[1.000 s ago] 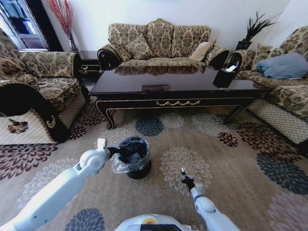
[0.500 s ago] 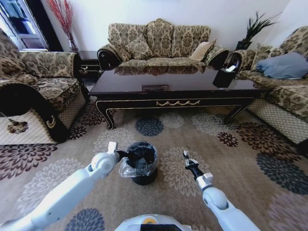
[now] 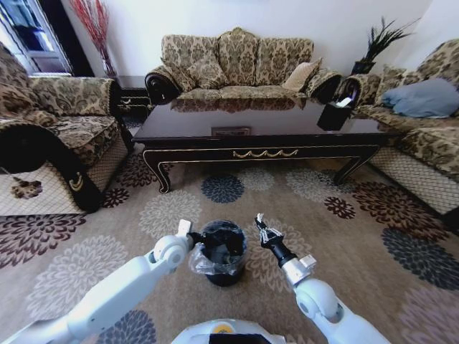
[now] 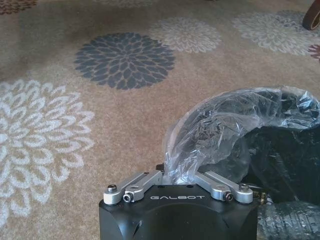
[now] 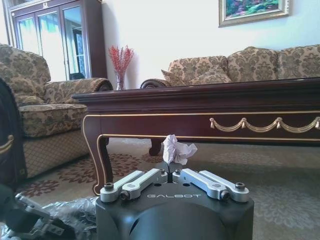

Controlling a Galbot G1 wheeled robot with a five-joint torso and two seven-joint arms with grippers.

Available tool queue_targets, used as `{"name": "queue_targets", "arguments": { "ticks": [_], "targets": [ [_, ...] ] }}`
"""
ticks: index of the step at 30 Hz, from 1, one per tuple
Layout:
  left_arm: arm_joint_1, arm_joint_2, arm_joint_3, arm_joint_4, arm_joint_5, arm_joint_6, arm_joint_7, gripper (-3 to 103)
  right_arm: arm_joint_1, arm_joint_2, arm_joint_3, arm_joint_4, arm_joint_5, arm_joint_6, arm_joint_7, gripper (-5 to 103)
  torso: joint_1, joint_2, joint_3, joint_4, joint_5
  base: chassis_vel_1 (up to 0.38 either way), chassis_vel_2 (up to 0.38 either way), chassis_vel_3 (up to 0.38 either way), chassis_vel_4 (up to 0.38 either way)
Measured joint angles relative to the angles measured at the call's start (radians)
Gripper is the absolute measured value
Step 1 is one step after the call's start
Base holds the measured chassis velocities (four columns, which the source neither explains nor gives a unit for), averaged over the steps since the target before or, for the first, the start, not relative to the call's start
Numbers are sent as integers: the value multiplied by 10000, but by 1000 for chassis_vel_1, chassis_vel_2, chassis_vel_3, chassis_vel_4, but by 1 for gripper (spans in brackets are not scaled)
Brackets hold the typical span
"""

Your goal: Move to the front of the table and pick up the trash from the floor, then place it into the trash bin.

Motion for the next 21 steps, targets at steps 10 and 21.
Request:
{"name": "queue_targets", "arguments": {
  "ticks": [10, 21],
  "targets": [
    [-350, 19, 505, -62, -39, 8, -59, 3, -634, -31, -305, -156, -938, 223, -187, 0, 0, 1, 0, 0, -1, 0, 0, 0, 0],
    [-275, 218, 448, -215, -33, 75, -25, 3, -1012, 28, -183, 187, -1047, 202, -482, 19, 0, 1, -1, 2, -2, 0, 0, 0, 0]
  ]
}}
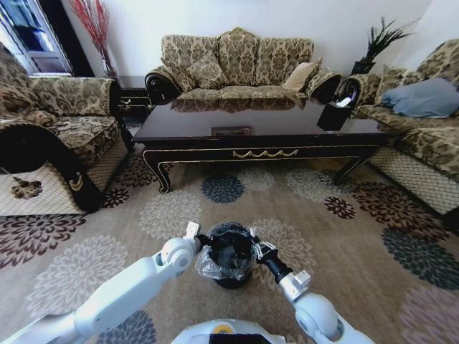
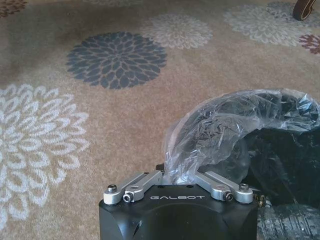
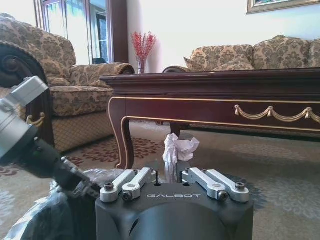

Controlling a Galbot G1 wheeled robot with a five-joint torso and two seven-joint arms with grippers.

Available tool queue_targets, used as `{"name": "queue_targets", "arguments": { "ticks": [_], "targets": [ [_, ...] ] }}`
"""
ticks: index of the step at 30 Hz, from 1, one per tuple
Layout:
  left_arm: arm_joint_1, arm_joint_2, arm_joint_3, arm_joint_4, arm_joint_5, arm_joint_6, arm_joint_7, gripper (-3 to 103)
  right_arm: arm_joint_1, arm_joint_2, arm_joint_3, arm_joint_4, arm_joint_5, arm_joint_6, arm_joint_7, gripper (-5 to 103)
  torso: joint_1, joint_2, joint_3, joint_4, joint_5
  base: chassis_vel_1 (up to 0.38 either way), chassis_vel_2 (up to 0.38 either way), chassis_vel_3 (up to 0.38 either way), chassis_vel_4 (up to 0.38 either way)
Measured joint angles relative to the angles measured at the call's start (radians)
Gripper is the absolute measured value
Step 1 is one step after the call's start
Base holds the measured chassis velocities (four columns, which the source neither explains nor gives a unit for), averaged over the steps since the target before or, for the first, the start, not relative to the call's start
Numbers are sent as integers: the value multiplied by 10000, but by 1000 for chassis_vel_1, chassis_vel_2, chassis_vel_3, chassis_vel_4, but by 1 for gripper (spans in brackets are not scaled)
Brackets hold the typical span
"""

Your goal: Move to the front of the table and pick up the trash from the floor, then place it into the trash bin.

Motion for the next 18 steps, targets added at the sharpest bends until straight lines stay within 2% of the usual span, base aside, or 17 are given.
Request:
{"name": "queue_targets", "arguments": {
  "ticks": [3, 4, 6, 9, 12, 14, 17, 18],
  "targets": [
    [-54, -94, -25, 29, -80, 32, 34, 3, -188, 41, -24, 42, -345, 81, -35, 35, 0, 0, 0, -6, -1, 0, 0, 0, 0],
    [-54, -94, -25, 29, -80, 32, 34, 3, -188, 41, -24, 42, -345, 81, -35, 35, 0, 0, 0, -6, -1, 0, 0, 0, 0],
    [-123, -122, 7, 96, -97, 49, 47, 3, -291, 60, -46, 97, -535, 141, -38, 46, 0, 0, 0, -4, 1, 0, 0, 0, 0],
    [-179, -178, 39, 196, -86, 51, 44, 3, -395, 50, -44, 195, -569, 158, -80, 51, 0, 0, 0, -1, 1, 0, 0, 0, 0],
    [-224, -302, 128, 328, -37, 51, 39, 3, -528, -4, 17, 264, -614, 173, -246, 68, 0, 0, 0, -3, 1, 0, 0, 0, 0],
    [-229, -359, 176, 356, -24, 52, 31, 3, -568, -32, 46, 257, -747, 215, -366, 68, 0, 0, 1, -3, 1, 0, 0, 0, 0],
    [-253, -604, 344, 398, -7, 52, -18, 3, -645, -145, 134, 11, -1614, 383, -682, 84, 0, 0, 1, -3, 1, 0, 0, 0, 0],
    [-253, -604, 344, 398, -7, 52, -18, 3, -645, -145, 134, 11, -1614, 383, -682, 84, 0, 0, 1, -3, 1, 0, 0, 0, 0]
  ]
}}
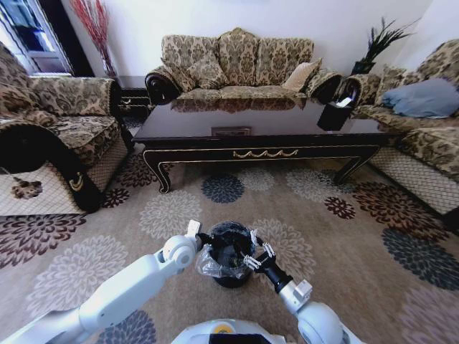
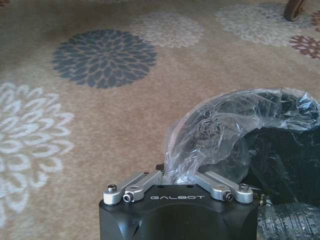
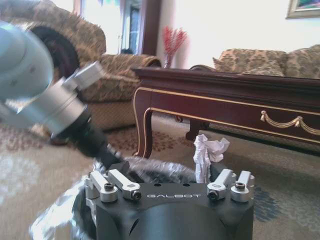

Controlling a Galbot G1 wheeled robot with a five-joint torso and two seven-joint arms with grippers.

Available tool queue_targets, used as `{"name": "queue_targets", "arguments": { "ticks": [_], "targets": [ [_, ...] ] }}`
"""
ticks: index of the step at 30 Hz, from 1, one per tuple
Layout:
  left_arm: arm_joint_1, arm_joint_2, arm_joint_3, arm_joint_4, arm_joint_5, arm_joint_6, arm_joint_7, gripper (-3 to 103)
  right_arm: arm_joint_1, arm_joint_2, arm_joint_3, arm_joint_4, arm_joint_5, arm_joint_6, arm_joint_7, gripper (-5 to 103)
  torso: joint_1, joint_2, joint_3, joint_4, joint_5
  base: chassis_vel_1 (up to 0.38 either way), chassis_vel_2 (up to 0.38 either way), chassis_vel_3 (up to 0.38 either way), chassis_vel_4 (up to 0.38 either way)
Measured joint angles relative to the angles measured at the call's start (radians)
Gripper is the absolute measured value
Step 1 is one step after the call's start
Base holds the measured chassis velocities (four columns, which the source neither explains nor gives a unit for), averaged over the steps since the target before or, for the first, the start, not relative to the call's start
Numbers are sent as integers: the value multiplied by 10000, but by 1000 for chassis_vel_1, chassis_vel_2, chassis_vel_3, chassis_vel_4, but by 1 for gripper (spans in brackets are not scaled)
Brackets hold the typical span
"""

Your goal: Move to the front of the table and pick up the trash from the floor, then place it into the trash bin.

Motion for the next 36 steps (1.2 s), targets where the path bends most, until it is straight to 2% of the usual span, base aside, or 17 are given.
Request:
{"name": "queue_targets", "arguments": {
  "ticks": [3, 4, 5, 8, 11, 14, 17, 21, 36],
  "targets": [
    [-63, -150, 232, -50, 16, 20, -120, 3, 107, -41, 142, -430, -1493, 303, -130, 98, 0, 0, 0, -3, 1, 0, 0, 0, 0],
    [-64, -153, 293, -93, 19, 26, -131, 3, 141, -59, 215, -559, -2075, 442, -232, 99, 0, 0, 0, 0, 2, 0, 0, 0, 0],
    [-64, -153, 293, -93, 19, 26, -131, 3, 141, -59, 215, -559, -2075, 442, -232, 99, 0, 0, 0, 0, 2, 0, 0, 0, 0],
    [-48, -132, 305, -129, 46, 33, -150, 3, 157, -77, 387, -727, -2938, 736, -556, 100, 0, 0, 0, 1, 1, 0, 0, 0, 0],
    [-43, -87, 284, -130, 49, 34, -151, 3, 110, -86, 427, -680, -2772, 714, -692, 100, 0, 0, 0, 1, 1, 0, 0, 0, 0],
    [-43, -50, 251, -130, 50, 41, -152, 3, 2, -101, 382, -446, -1809, 485, -1005, 100, 0, 0, 0, 0, -2, 0, 0, 0, 0],
    [-43, -66, 244, -130, 41, 43, -157, 3, 0, -99, 331, -422, -1392, 430, -1048, 100, 0, 0, 0, 0, 0, 0, 0, 0, 0],
    [-39, -85, 195, -40, 80, 38, -159, 3, 52, -102, 342, -468, -1248, 449, -1011, 100, 0, 0, 0, -2, 0, 0, 0, 0, 0],
    [816, 291, -1361, 705, 851, -423, 62, 3, -56, 250, 1197, -599, -179, 649, -669, 100, 1, 0, 0, -2, -3, 0, 0, 0, 0]
  ]
}}
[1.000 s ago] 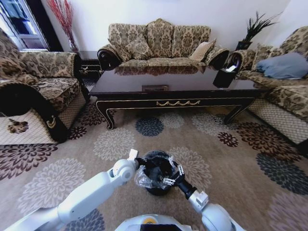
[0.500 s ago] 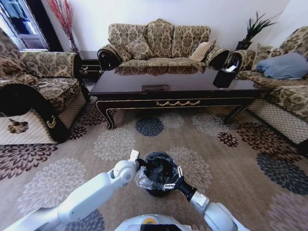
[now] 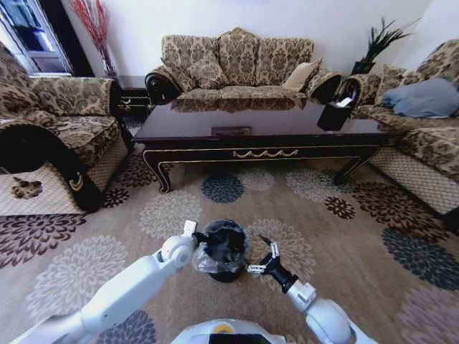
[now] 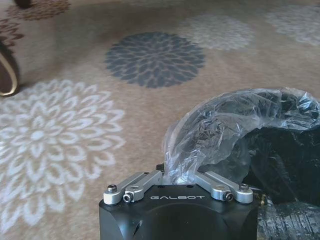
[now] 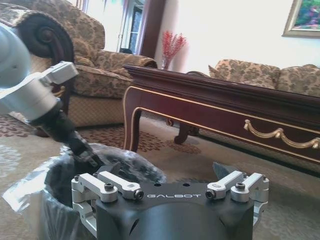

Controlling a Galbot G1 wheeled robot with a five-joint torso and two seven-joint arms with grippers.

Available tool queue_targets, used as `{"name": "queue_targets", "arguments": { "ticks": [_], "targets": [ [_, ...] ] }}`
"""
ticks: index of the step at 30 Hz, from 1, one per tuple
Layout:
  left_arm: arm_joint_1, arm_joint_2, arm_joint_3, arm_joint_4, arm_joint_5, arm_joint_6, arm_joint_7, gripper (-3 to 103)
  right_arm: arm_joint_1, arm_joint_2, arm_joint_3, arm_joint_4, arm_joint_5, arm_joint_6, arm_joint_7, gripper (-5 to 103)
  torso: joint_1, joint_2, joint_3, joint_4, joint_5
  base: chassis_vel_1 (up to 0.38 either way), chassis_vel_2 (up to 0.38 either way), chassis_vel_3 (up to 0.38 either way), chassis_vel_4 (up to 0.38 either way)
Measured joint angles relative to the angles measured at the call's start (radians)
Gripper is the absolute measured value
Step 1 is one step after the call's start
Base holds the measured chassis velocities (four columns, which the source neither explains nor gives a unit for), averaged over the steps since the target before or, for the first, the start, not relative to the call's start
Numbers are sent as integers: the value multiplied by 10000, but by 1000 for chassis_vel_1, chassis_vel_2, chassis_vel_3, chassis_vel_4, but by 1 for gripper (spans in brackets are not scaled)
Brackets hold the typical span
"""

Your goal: Move to the front of the table and pick up the trash from the floor, then place it into the trash bin.

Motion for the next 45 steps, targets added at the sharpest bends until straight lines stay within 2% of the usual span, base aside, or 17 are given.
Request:
{"name": "queue_targets", "arguments": {
  "ticks": [8, 22, 26, 29, 31, 32, 35, 36, 37, 38, 40, 41, 42, 44, 45],
  "targets": [
    [281, -2, -1258, 572, -105, -147, 72, 3, -16, 92, -6, -191, 24, 6, 7, 100, 0, -1, 0, 1, 3, 0, 0, 0, 0],
    [621, -40, -1679, 561, -148, -155, 2, 2, -176, 124, -34, -401, -132, 104, -23, 100, -1, -1, 1, 4, 1, 0, 0, 0, 0],
    [541, 27, -1802, 178, -240, -292, 32, 23, -211, 131, -36, -406, -164, 135, -48, 100, -1, -1, 0, 3, 4, 0, 0, 0, 0],
    [508, 21, -1908, 6, -93, -423, 229, 28, -233, 141, -34, -409, -174, 145, -54, 100, -1, -1, 1, 4, 2, 0, 0, 0, 0],
    [475, 32, -1928, -70, 70, -587, 393, 39, -274, 141, -31, -409, -186, 152, -60, 100, -1, -1, 1, 3, 2, 0, 0, 0, 0],
    [475, 32, -1928, -70, 70, -587, 393, 39, -274, 141, -31, -409, -186, 152, -60, 100, -1, -1, 1, 3, 2, 0, 0, 0, 0],
    [466, 96, -2161, -536, 193, -958, 553, 56, -394, 157, 10, -394, -262, 179, -36, 100, -1, -1, 0, -1, 2, 0, 0, 0, 0],
    [466, 96, -2161, -536, 193, -958, 553, 56, -394, 157, 10, -394, -262, 179, -36, 100, -1, -1, 0, -1, 2, 0, 0, 0, 0],
    [546, 222, -2235, -738, 123, -1003, 553, 61, -412, 170, 21, -358, -228, 179, -18, 100, 0, -1, 1, 0, 4, 0, 0, 0, 0],
    [672, 340, -2291, -958, 59, -1030, 554, 61, -413, 171, 33, -326, -194, 169, -4, 100, -1, -1, 0, 0, 3, 0, 0, 0, 0],
    [1065, 510, -2530, -1274, 127, -1098, 552, 72, -388, 175, 101, -286, -138, 143, 34, 100, 0, 0, 0, 2, 2, 0, 0, 0, 0],
    [1065, 510, -2530, -1274, 127, -1098, 552, 72, -388, 175, 101, -286, -138, 143, 34, 100, 0, 0, 0, 2, 2, 0, 0, 0, 0],
    [1322, 566, -2723, -1457, 194, -1128, 551, 77, -340, 193, 153, -280, -77, 125, 97, 100, -1, -1, 0, 4, 2, 0, 0, 0, 0],
    [1968, 662, -3228, -1849, 677, -1421, 612, 89, -253, 305, 327, -227, 233, 26, 349, 100, -1, -1, 0, 5, 1, 0, 0, 0, 0],
    [2244, 716, -3481, -1985, 1004, -1609, 693, 89, -252, 376, 435, -193, 395, -5, 477, 100, -1, 0, 0, 4, 1, 0, 0, 0, 0]
  ]
}}
